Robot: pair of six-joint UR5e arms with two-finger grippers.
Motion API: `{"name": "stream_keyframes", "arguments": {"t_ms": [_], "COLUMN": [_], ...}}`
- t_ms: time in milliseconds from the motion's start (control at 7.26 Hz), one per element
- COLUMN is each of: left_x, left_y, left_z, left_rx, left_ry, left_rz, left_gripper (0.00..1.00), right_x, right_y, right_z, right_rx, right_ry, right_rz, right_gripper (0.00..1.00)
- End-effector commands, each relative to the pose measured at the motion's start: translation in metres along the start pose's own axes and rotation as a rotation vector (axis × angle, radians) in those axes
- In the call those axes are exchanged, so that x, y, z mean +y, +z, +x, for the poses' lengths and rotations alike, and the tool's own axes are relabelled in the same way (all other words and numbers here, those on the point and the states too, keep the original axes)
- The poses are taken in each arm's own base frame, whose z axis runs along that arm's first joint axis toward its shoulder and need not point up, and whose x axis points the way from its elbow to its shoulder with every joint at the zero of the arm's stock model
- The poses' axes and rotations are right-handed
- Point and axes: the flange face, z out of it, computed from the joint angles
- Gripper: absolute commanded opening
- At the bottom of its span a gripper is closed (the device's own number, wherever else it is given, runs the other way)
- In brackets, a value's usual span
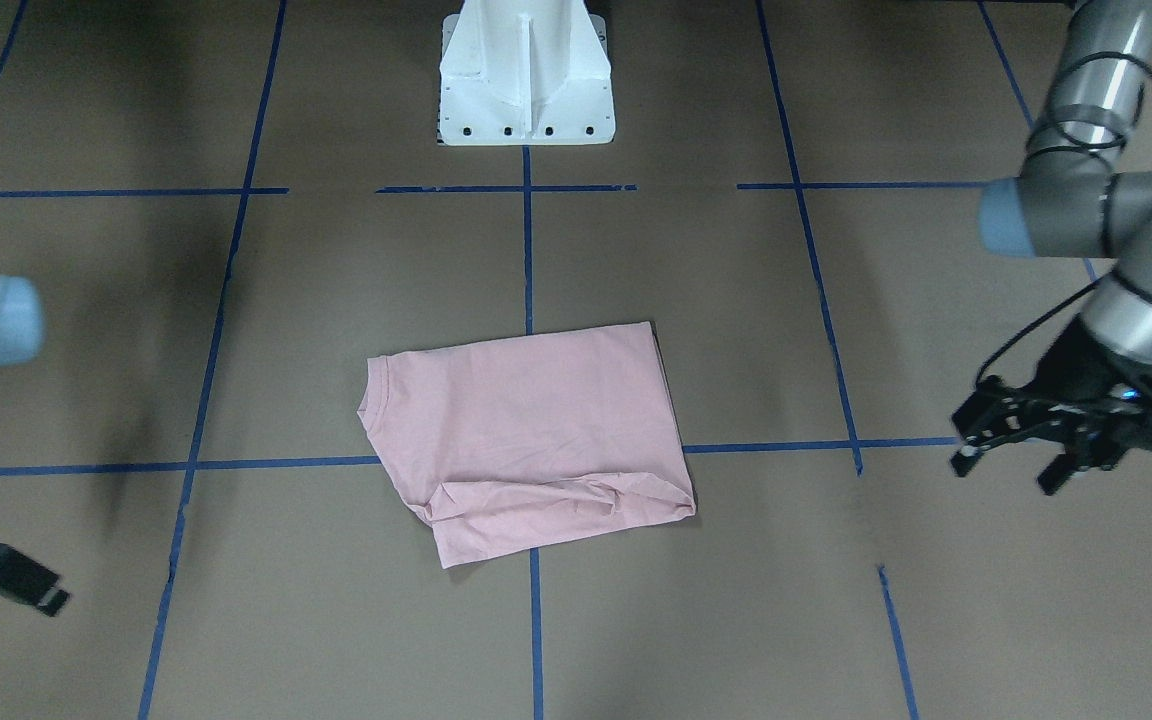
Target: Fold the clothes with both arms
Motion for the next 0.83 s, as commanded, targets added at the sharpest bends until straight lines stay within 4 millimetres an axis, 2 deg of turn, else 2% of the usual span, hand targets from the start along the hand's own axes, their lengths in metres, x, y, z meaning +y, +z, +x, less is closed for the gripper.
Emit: {"name": "stream_keyframes", "arguments": {"t_ms": [0, 138, 275, 413, 551, 688], "left_x": [0.027, 0.055, 0.057, 0.072, 0.071, 0.106], "left_y": [-0.112, -0.138, -0.156, -0.135, -0.128, -0.143], "left_z": [-0.155, -0.199, -0.225, -0.249, -0.247, -0.235], "left_rx": [-0.064, -0.114, -0.153, -0.183, -0.198, -0.185], "left_ry": [0.195, 0.261, 0.173, -0.018, -0.145, -0.123], "left_rz": [0.023, 0.01, -0.038, -0.207, -0.354, -0.409], "left_gripper": [1.0, 1.0, 1.0, 1.0, 1.0, 1.0], "right_x": [-0.036, -0.028, -0.014, 0.006, 0.041, 0.073], "right_y": [-0.1, -0.119, -0.124, -0.122, -0.106, -0.114], "right_z": [0.159, 0.21, 0.262, 0.28, 0.291, 0.299], "right_rx": [0.05, 0.096, 0.12, 0.131, 0.15, 0.146], "right_ry": [-0.225, -0.309, -0.371, -0.365, -0.304, -0.331], "right_rz": [-0.011, -0.06, -0.138, -0.213, -0.315, -0.317], "right_gripper": [1.0, 1.0, 1.0, 1.0, 1.0, 1.0]}}
